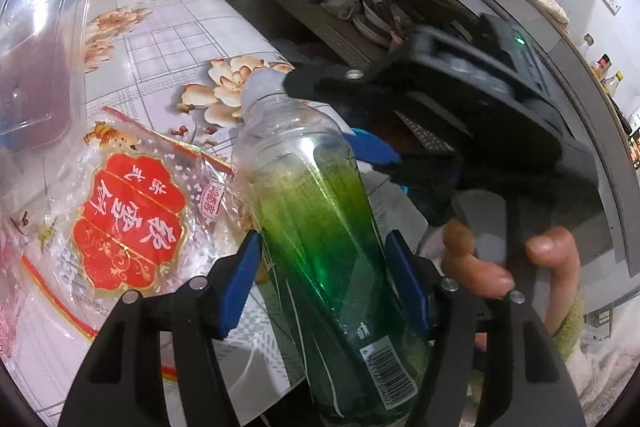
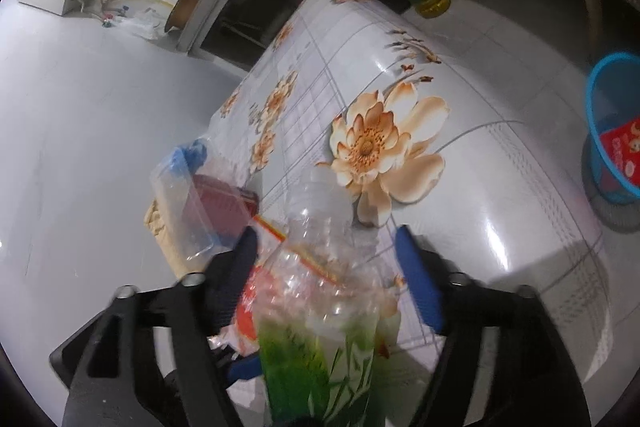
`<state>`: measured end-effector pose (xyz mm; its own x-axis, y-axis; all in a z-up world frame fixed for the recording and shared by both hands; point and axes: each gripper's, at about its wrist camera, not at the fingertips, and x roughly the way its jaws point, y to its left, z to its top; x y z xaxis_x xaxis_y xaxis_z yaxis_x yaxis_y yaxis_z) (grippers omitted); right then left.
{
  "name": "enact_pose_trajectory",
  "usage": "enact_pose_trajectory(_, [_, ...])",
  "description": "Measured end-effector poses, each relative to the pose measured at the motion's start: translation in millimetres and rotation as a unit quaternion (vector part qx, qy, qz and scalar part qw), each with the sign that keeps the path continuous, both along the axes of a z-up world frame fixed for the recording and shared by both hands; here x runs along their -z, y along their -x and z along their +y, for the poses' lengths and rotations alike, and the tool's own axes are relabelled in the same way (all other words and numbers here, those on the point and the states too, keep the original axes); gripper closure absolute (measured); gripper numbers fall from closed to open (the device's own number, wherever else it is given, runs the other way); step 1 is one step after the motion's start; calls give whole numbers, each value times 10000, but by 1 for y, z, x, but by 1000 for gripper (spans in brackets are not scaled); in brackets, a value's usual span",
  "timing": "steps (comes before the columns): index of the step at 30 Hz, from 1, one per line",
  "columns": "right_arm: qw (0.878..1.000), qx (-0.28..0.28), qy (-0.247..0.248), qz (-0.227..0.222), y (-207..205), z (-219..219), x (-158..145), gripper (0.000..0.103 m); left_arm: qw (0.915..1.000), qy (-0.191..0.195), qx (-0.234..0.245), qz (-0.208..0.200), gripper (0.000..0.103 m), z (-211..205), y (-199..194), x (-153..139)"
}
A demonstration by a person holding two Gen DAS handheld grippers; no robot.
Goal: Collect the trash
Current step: 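Grasp the clear plastic bag with the left gripper while the right gripper holds the bottle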
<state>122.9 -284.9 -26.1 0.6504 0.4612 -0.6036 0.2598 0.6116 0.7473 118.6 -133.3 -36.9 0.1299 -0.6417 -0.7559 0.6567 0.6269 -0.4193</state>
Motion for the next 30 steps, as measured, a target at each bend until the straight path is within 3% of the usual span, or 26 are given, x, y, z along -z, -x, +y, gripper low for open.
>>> enact_pose_trajectory(2, [9998, -145, -34, 96, 6, 4, 0, 22, 10000, 20, -27, 7, 41, 2, 1, 0])
enact_pose_trajectory(10, [9985, -330, 14, 437, 23, 14, 5, 21, 9995, 179, -272, 25, 39, 14, 1, -3])
enact_pose_trajectory(21, [9967, -433, 468, 506, 21, 30, 0, 21, 9955, 289, -808, -411, 30, 103, 27, -25])
enact_pose_trajectory(26, [9948, -492, 720, 535, 24, 37, -3, 21, 9918, 111, -1263, -137, 30, 135, 23, -8])
enact_pose_trajectory(30, [9926, -517, 934, 574, 27, 43, -3, 22, 9874, 403, -1485, 357, 30, 142, 8, 5])
